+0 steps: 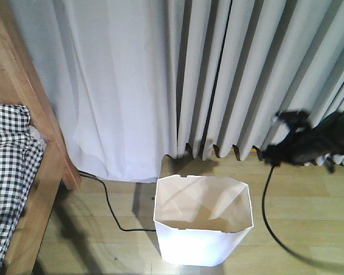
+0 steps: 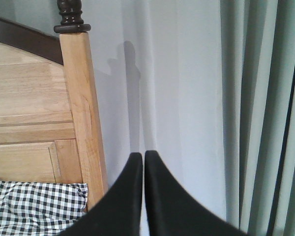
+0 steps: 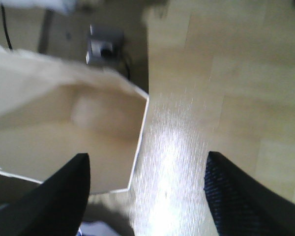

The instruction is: Move trash bin to bedside with robot

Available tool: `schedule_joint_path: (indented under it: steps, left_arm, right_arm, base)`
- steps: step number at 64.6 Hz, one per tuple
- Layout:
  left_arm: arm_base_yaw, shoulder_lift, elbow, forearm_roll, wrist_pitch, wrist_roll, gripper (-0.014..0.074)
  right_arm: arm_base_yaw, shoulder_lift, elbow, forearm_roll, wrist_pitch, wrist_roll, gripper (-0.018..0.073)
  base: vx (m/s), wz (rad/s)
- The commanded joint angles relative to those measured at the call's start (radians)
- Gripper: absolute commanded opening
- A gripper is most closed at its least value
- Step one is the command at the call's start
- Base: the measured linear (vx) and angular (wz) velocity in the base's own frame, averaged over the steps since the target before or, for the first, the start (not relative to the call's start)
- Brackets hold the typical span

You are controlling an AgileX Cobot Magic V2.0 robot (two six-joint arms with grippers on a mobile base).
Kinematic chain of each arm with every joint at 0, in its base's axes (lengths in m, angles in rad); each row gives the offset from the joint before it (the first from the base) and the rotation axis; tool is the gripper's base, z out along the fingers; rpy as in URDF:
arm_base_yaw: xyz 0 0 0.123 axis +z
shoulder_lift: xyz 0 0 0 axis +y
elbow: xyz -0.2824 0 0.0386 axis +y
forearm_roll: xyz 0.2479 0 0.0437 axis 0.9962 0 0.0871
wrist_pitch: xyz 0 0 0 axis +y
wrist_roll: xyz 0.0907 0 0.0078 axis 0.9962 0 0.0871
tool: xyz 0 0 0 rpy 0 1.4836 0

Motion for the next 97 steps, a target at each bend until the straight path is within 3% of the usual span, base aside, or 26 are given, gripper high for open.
schedule_joint_path:
  steps: [1, 32, 58, 78, 85, 97]
  left_arm:
    - [-0.006, -0.008, 0.012, -0.009, -0.074, -0.014, -0.0006]
    - [-0.006, -0.008, 0.012, -0.009, -0.074, -0.014, -0.0006]
    - [-0.006, -0.008, 0.012, -0.009, -0.074, -0.014, -0.0006]
    - [-0.006, -0.008, 0.012, -0.009, -0.074, -0.014, -0.0006]
    - [-0.006, -0.008, 0.012, -0.009, -0.074, -0.014, -0.0006]
    - [-0.006, -0.008, 0.012, -0.009, -0.074, -0.014, -0.0006]
  right_arm:
    - [-0.002, -0.184, 0.049, 0.012, -0.006, -0.004, 0.0481]
    - [-0.003, -0.896, 0.285, 0.034, 0.132, 0.053, 0.0481]
    - [-0.003, -1.580, 0.541, 0.097, 0.141, 0.131, 0.0481]
    - [0.008, -1.868, 0.635, 0.017, 0.147, 0.132, 0.0467]
    - [0.007, -1.875, 0.641, 0.017, 0.106, 0.135, 0.0360]
    - [0.007, -1.875, 0.641, -0.001, 0.102, 0.135, -0.0013]
  base:
    - [0.00, 0.00]
    - [0.00, 0.00]
    - [0.00, 0.00]
    - [0.00, 0.00]
    - [0.00, 0.00]
    - [0.00, 0.00]
